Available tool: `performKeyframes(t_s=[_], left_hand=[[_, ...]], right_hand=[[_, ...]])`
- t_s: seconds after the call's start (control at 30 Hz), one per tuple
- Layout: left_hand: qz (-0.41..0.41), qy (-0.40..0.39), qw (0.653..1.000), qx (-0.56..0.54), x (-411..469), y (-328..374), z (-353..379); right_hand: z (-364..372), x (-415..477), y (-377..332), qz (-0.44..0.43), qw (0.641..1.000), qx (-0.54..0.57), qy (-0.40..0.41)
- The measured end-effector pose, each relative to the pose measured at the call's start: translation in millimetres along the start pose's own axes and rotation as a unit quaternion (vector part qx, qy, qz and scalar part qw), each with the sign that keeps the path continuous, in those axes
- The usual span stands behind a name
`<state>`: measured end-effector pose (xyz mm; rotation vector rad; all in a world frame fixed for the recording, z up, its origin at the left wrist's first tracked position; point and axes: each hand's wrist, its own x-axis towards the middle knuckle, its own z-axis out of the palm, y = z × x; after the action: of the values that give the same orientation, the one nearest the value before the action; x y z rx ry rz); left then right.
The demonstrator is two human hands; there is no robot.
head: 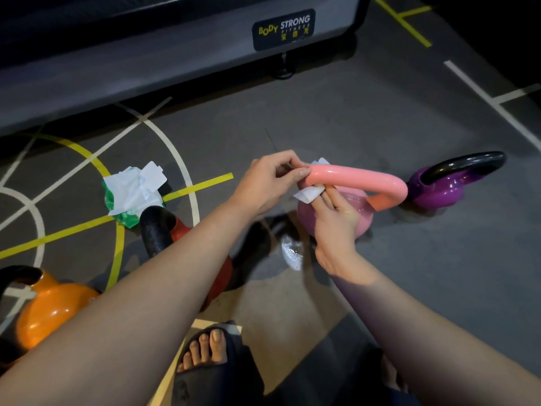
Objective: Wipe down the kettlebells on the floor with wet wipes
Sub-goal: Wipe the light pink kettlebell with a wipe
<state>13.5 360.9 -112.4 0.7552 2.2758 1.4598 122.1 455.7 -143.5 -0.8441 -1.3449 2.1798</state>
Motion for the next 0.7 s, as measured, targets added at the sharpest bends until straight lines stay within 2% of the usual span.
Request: performKeyframes(t_s=[0.1, 0.17, 0.2, 0.23, 0.3, 0.37, 0.43, 0.47, 0.5, 0.57, 0.63, 0.7], left_hand=[[0.003, -0.004, 1.000, -0.001, 0, 0, 0], [0.001, -0.003, 1.000, -0.008, -1, 1, 0], [0.002, -0.002, 1.000, -0.005, -1, 2, 0], [0.005, 0.000, 1.000, 0.001, -1, 2, 0], [0.013, 0.006, 1.000, 0.006, -3, 3, 1], [0.018, 0.012, 1.000, 0.007, -4, 4, 1], [0.022, 0.019, 0.999, 0.019, -5, 4, 1], [0.023, 0.022, 0.999, 0.025, -6, 4, 2], [0.023, 0.025, 0.999, 0.030, -6, 4, 2], [0.021, 0.031, 0.999, 0.037, -7, 3, 3], [0.028, 0.036, 0.998, 0.045, -9, 3, 5], [0.038, 0.035, 0.998, 0.044, -12, 3, 8]], right_hand=[[-4, 8, 3, -0.037, 0.991, -0.128, 0.006], [-7, 16, 6, -0.087, 0.958, -0.271, 0.033], [-9, 20, 6, -0.111, 0.931, -0.346, 0.040], [-12, 22, 6, -0.139, 0.889, -0.434, 0.045], [-21, 24, 0, -0.221, 0.773, -0.593, 0.042], [-31, 26, -6, -0.284, 0.677, -0.679, 0.009], [-35, 27, -11, -0.313, 0.609, -0.729, -0.010], [-36, 27, -14, -0.321, 0.587, -0.743, -0.011], [-38, 26, -17, -0.320, 0.578, -0.750, -0.021], [-47, 20, -23, -0.269, 0.603, -0.748, -0.067], [-67, 7, -30, -0.232, 0.649, -0.717, -0.105], [-91, -12, -39, -0.275, 0.719, -0.633, -0.090]])
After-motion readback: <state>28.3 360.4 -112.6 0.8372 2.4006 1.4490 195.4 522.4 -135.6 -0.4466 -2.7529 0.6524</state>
